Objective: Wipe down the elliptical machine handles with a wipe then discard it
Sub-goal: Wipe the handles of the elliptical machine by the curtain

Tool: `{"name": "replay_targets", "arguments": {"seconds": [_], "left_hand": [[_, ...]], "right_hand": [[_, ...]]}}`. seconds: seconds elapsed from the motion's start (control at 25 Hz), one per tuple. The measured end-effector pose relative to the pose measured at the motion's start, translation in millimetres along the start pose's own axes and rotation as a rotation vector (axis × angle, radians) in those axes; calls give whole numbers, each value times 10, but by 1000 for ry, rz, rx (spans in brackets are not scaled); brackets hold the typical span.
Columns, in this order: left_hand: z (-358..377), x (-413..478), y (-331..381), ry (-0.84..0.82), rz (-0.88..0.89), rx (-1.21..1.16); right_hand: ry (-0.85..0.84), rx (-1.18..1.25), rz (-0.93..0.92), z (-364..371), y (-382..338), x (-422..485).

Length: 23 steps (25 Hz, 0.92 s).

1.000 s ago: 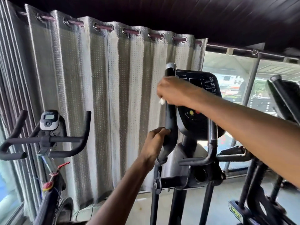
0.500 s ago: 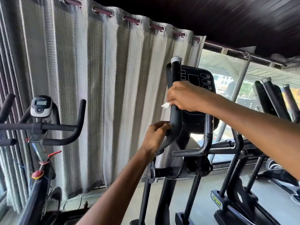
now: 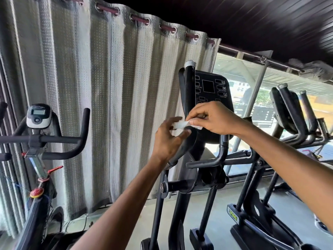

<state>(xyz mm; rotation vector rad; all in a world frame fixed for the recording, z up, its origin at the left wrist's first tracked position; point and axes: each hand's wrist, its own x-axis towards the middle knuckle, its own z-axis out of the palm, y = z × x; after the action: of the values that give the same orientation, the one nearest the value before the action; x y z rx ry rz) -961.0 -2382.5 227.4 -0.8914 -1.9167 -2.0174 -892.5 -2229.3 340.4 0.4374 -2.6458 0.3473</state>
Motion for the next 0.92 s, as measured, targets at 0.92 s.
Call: {"name": "replay_targets", "arguments": {"seconds": [0.92], "left_hand": [[286,214,-34,72,-338,-270]], "right_hand": [[794,181,216,851,394,-183]]}}
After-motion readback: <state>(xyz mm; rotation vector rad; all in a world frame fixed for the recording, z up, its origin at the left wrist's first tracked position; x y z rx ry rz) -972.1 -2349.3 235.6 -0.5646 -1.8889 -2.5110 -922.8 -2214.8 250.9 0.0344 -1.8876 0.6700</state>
